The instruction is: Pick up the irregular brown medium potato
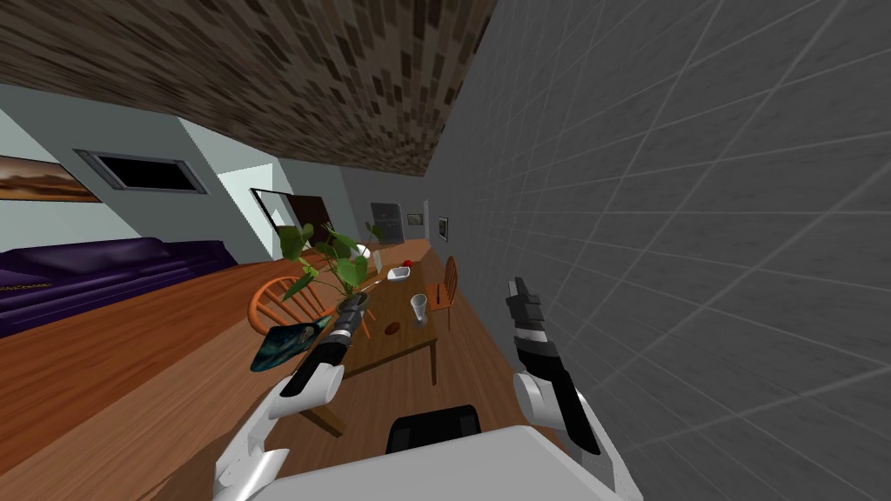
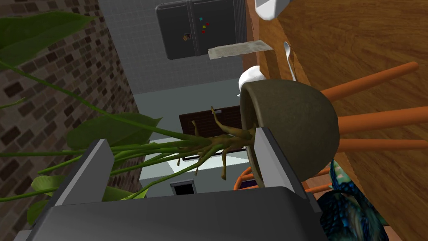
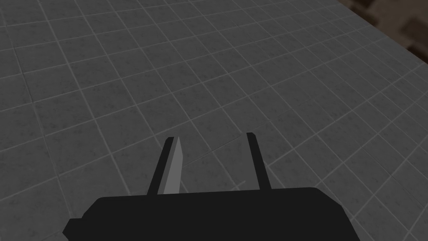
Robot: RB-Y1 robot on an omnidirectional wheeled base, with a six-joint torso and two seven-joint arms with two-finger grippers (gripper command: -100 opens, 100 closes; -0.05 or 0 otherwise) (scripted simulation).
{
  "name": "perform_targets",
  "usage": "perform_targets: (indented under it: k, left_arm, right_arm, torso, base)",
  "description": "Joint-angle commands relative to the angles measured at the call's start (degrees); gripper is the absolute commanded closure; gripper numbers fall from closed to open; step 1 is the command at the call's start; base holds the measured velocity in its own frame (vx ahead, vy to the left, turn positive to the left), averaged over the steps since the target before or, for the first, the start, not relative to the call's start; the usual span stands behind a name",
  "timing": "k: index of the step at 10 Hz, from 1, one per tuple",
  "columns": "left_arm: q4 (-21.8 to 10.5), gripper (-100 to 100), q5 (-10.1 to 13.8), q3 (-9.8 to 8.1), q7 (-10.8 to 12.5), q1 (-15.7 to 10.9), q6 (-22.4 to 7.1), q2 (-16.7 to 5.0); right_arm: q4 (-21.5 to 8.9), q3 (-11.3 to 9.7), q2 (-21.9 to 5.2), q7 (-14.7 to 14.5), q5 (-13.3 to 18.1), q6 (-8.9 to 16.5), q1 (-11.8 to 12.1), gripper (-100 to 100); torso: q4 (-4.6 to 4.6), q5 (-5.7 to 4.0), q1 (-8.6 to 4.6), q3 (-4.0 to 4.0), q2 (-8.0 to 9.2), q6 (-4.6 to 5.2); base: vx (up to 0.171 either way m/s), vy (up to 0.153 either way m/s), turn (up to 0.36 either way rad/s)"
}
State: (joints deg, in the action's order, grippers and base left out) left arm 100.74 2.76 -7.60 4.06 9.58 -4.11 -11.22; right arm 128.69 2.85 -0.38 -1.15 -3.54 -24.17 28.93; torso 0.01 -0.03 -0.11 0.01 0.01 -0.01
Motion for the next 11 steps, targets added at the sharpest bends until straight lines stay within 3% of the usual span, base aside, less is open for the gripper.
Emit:
perform_targets:
  k: [1,2,4,9,11]
  left_arm:
    - [-2.9,-100,0.1,-0.67,0.5,-1.4,-1.8,0.1]
    - [-3.1,-100,0.1,-0.67,0.5,-1.4,-1.8,0.1]
    - [-7.0,-100,0.5,-1.89,1.4,-4.1,-5.1,0.0]
    - [-13.3,-100,0.8,-3.05,2.2,-6.5,-8.2,0.0]
    - [-17.1,-100,1.2,-4.1,3.0,-8.8,-11.2,0.2]
  right_arm:
    - [0.0,0.0,0.0,0.0,0.0,0.0,0.0,0]
    - [0.0,0.0,0.0,0.0,0.0,0.0,0.0,0]
    - [0.0,0.0,0.0,0.0,0.0,0.0,0.0,0]
    - [0.0,0.0,0.0,0.0,0.0,0.0,0.0,0]
    - [0.0,0.0,0.0,0.0,0.0,0.0,0.0,0]
  torso:
    - [0.0,0.0,0.0,0.0,0.0,0.0]
    - [0.0,0.0,-0.01,0.0,-0.01,0.0]
    - [0.0,0.0,-0.02,-0.01,-0.02,0.01]
    - [-0.01,0.0,-0.01,-0.03,-0.05,0.0]
    - [-0.01,0.0,0.01,-0.02,-0.03,0.0]
  base:
    - [-0.003,-0.035,-0.012]
    - [-0.003,-0.029,-0.004]
    - [-0.002,-0.047,-0.017]
    - [0.002,-0.035,-0.008]
    - [0.009,-0.038,-0.02]
